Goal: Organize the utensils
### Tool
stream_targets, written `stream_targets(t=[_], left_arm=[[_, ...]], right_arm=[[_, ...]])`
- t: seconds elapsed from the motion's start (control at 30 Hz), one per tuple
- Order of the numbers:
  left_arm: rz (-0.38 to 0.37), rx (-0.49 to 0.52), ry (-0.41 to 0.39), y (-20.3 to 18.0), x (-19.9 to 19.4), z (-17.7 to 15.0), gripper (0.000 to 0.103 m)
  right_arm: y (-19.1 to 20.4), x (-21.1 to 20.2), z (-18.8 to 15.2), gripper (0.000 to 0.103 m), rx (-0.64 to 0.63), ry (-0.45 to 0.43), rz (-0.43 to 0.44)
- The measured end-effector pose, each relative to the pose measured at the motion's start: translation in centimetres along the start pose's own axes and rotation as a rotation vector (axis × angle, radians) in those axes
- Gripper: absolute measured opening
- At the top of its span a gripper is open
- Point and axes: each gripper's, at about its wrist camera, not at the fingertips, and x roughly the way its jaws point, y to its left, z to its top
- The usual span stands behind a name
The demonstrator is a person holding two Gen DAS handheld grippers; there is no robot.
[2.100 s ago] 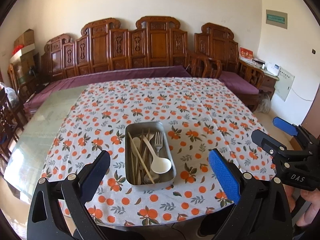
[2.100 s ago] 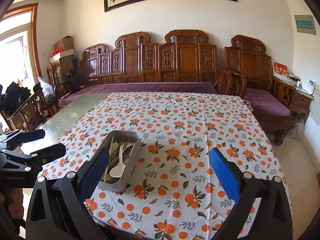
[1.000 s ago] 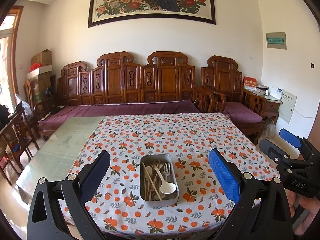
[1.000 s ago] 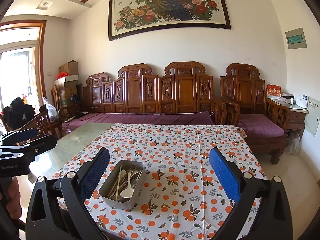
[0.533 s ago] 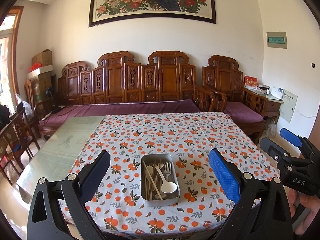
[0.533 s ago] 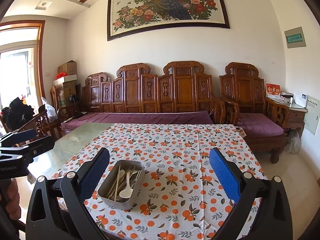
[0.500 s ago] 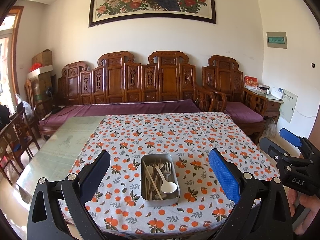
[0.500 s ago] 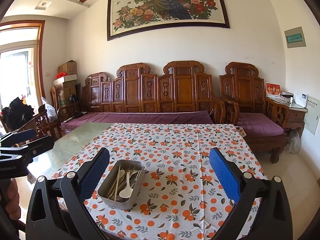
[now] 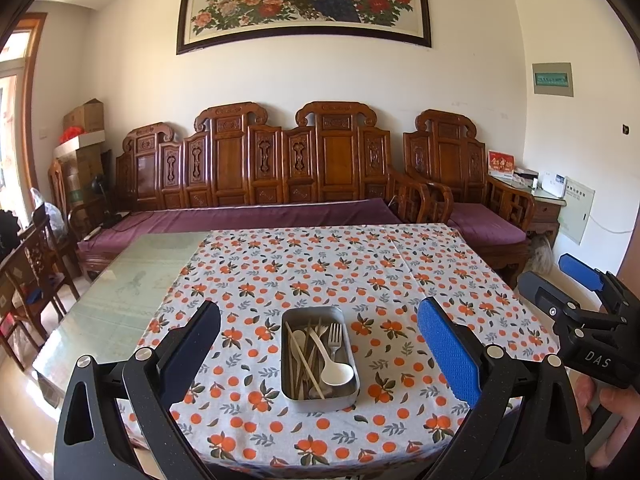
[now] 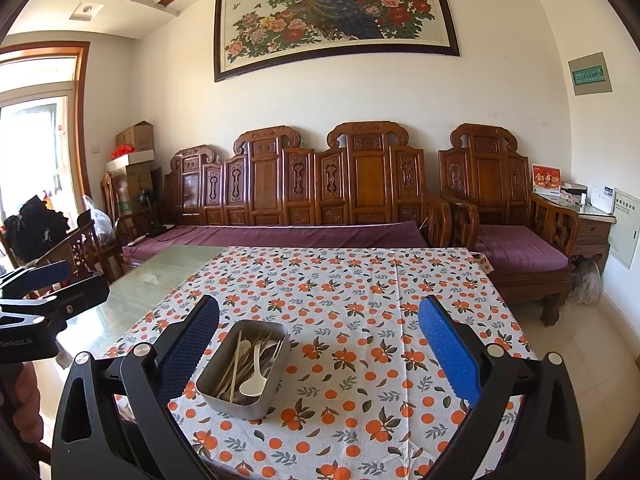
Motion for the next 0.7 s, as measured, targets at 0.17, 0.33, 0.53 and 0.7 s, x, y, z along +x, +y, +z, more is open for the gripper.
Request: stream_targets(t=[0.17,0.33,0.53,0.7], left_arm=[[0.000,0.001,0.001,0.03,0.09,-0.03,0.095],[-0.002,0.001,0.001,0.05,0.12,-0.04,0.095],[-0.002,0.000,0.001,0.04,0.11,-0.04,0.095],[-0.004,0.000,0.001,0.01,0.11,-0.09,0.095]], right_arm=[[0.02,0.01,-0.05,0.100,-0.001,0.000,-0.001],[0.01,0.01,-0.02,0.100,0.000,0.001,-0.001],[0.01,-0.01,-0.04,0.100,-0.001,0.000,0.000],[0.31,0.04,0.07,0.100,0.000,0.001,0.002]])
